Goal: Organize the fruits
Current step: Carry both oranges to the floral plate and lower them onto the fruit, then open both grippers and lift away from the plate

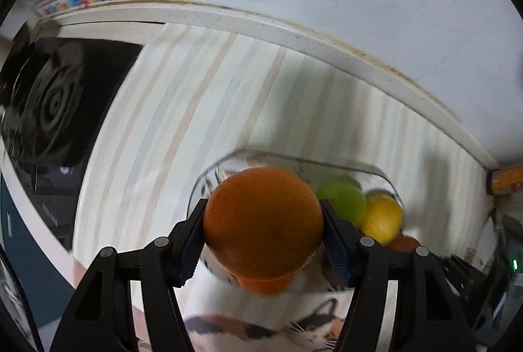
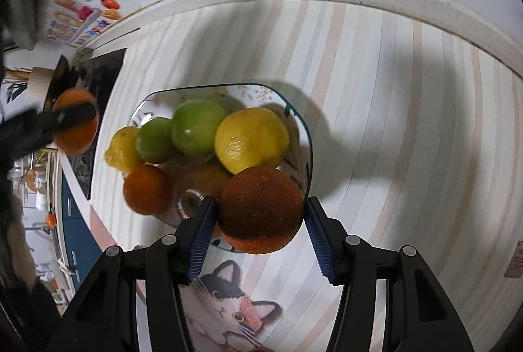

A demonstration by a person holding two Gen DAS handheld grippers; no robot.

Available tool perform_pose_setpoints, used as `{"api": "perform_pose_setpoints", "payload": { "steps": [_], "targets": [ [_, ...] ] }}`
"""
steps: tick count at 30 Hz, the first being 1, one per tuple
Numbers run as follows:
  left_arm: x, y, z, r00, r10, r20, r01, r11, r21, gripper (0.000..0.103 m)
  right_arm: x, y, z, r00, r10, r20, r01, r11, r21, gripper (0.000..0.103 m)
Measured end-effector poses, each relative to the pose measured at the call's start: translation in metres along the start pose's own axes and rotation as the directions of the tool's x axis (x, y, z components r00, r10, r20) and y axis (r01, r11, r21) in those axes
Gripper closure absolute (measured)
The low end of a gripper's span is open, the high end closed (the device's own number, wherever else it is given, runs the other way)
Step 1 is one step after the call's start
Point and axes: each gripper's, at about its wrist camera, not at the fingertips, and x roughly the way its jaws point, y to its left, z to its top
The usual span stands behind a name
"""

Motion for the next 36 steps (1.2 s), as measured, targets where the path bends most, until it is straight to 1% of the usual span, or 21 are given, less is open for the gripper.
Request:
{"api": "perform_pose_setpoints", "payload": {
  "steps": [3, 7, 9, 19, 20, 21, 22, 23, 24, 25, 26, 28, 30, 31, 32, 34, 36],
  "targets": [
    [0.025, 0.002, 0.024, 0.998, 0.011, -0.061, -0.010, 1.000, 0.012, 0.040, 0.004, 0.003, 0.000, 1.000, 0.000, -0.002, 0.000, 1.000, 0.007, 0.045],
    [0.056, 0.001, 0.041, 0.989, 0.028, -0.144, -0.024, 0.999, 0.030, 0.040, 0.007, 0.001, -0.004, 1.000, 0.003, -0.004, -0.003, 1.000, 0.018, 0.045],
    [0.067, 0.001, 0.042, 0.982, 0.038, -0.185, -0.031, 0.999, 0.039, 0.040, 0.008, -0.001, -0.006, 1.000, 0.004, -0.006, -0.004, 1.000, 0.025, 0.045],
    [0.095, 0.002, 0.026, 0.962, 0.072, -0.264, -0.052, 0.995, 0.081, 0.039, 0.022, -0.006, -0.009, 0.999, 0.031, -0.031, -0.029, 0.997, 0.074, 0.044],
    [0.094, 0.002, 0.025, 0.962, 0.071, -0.264, -0.052, 0.996, 0.079, 0.039, 0.023, -0.007, -0.009, 0.999, 0.035, -0.033, -0.032, 0.997, 0.077, 0.043],
    [0.093, 0.002, 0.024, 0.962, 0.076, -0.263, -0.057, 0.995, 0.080, 0.039, 0.022, -0.008, -0.008, 0.999, 0.037, -0.034, -0.034, 0.996, 0.083, 0.038],
    [0.091, 0.003, 0.023, 0.962, 0.081, -0.259, -0.063, 0.995, 0.080, 0.038, 0.021, -0.007, -0.008, 0.999, 0.037, -0.032, -0.034, 0.996, 0.087, 0.030],
    [0.089, 0.003, 0.023, 0.964, 0.085, -0.250, -0.068, 0.995, 0.078, 0.033, 0.020, -0.007, -0.008, 0.999, 0.038, -0.030, -0.035, 0.996, 0.088, 0.027],
    [0.084, 0.004, 0.023, 0.968, 0.084, -0.235, -0.068, 0.995, 0.074, 0.026, 0.018, -0.008, -0.007, 0.999, 0.039, -0.027, -0.037, 0.996, 0.087, 0.027],
    [0.081, 0.005, 0.022, 0.971, 0.080, -0.226, -0.066, 0.995, 0.069, 0.023, 0.014, -0.008, -0.007, 0.999, 0.034, -0.025, -0.032, 0.996, 0.087, 0.025],
    [0.076, 0.007, 0.021, 0.974, 0.074, -0.215, -0.062, 0.996, 0.059, 0.017, 0.013, -0.008, -0.007, 0.999, 0.030, -0.024, -0.028, 0.996, 0.084, 0.022],
    [0.064, 0.010, 0.015, 0.980, 0.065, -0.189, -0.058, 0.997, 0.043, 0.016, 0.006, -0.007, -0.007, 1.000, 0.008, -0.014, -0.007, 0.997, 0.072, 0.014],
    [0.050, 0.011, 0.006, 0.985, 0.057, -0.162, -0.053, 0.998, 0.029, 0.016, -0.004, -0.003, -0.009, 0.999, -0.038, 0.000, 0.038, 0.999, 0.039, 0.011],
    [0.043, 0.012, 0.000, 0.988, 0.052, -0.146, -0.049, 0.999, 0.021, 0.016, -0.007, -0.002, -0.010, 0.998, -0.062, 0.004, 0.062, 0.998, 0.025, 0.011],
    [0.035, 0.013, -0.008, 0.991, 0.047, -0.126, -0.046, 0.999, 0.014, 0.016, -0.011, 0.001, -0.012, 0.994, -0.105, 0.015, 0.104, 0.995, 0.004, 0.011],
    [0.018, 0.013, -0.027, 0.995, 0.047, -0.083, -0.047, 0.999, 0.001, 0.016, -0.020, 0.007, -0.017, 0.987, -0.154, 0.041, 0.156, 0.987, -0.035, 0.010],
    [0.000, 0.011, -0.045, 0.998, 0.050, -0.043, -0.050, 0.999, -0.013, 0.016, -0.029, 0.011, -0.023, 0.981, -0.186, 0.059, 0.190, 0.980, -0.064, 0.010]
  ]
}}
